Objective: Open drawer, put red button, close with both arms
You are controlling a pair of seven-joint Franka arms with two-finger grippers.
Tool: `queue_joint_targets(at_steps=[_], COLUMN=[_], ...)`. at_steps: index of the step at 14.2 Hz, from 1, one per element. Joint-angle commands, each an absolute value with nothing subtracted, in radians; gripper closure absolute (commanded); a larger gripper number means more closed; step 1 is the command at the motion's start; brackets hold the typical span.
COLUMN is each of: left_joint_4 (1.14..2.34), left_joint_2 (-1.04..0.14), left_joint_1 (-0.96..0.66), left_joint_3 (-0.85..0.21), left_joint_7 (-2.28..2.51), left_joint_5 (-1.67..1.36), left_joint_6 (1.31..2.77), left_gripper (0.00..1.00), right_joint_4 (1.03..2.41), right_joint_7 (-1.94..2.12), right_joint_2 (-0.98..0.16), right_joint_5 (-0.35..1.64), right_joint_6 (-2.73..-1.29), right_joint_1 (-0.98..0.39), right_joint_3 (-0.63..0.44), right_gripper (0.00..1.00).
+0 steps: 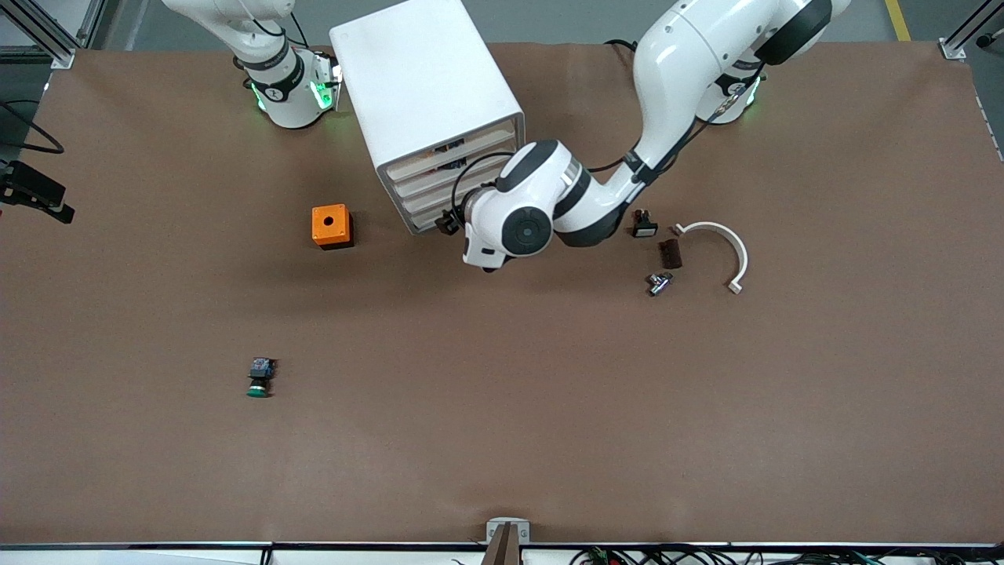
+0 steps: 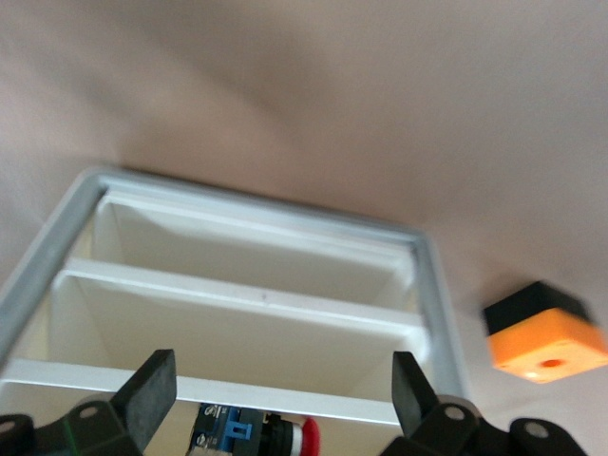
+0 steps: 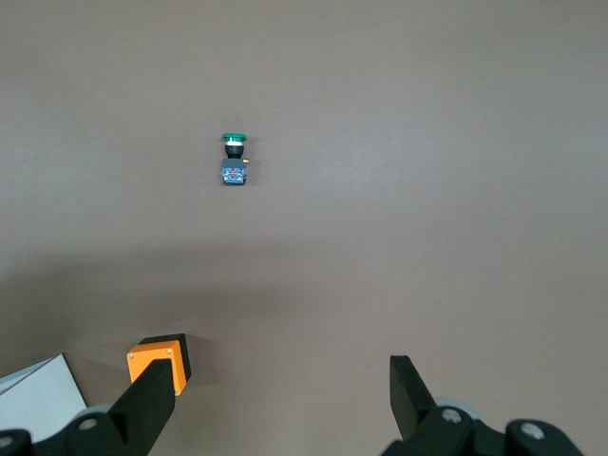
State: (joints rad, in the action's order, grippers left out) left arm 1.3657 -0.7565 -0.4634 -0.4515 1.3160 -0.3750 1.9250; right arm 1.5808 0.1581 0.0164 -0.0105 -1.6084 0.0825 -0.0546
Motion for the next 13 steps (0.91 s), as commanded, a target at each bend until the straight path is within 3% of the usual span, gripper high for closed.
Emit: queue_joint_targets(at_steps=[1,4,13], left_joint_4=[1.387,1.390,1.390], left_joint_2=[-0.646,-0.554,-0.376], left_joint_1=[-0.395,-0.325,-0.061], left_joint_3=[-0.451,-0.449,-0.451], left_joint_7=[1.307,1.234,0.839], left_joint_5=[-0.307,-0.238,-0.105], left_joint_6=[1.908,1.864,1.507], left_gripper=[0.00,0.00,0.00], right_joint_4=[1.591,1.591,1.598], right_joint_7=[0.195,0.184,0.133], right_joint_2=[0.035,0.035,0.034], right_joint_5=[-0.008,-0.008,-0.006], right_joint_6=[-1.612,-1.608,-1.598], right_joint_1=[0.097,0.097,0.100], right_joint_3=[-0.048,-0.046,-0.046], right_gripper=[0.00,0.00,0.00])
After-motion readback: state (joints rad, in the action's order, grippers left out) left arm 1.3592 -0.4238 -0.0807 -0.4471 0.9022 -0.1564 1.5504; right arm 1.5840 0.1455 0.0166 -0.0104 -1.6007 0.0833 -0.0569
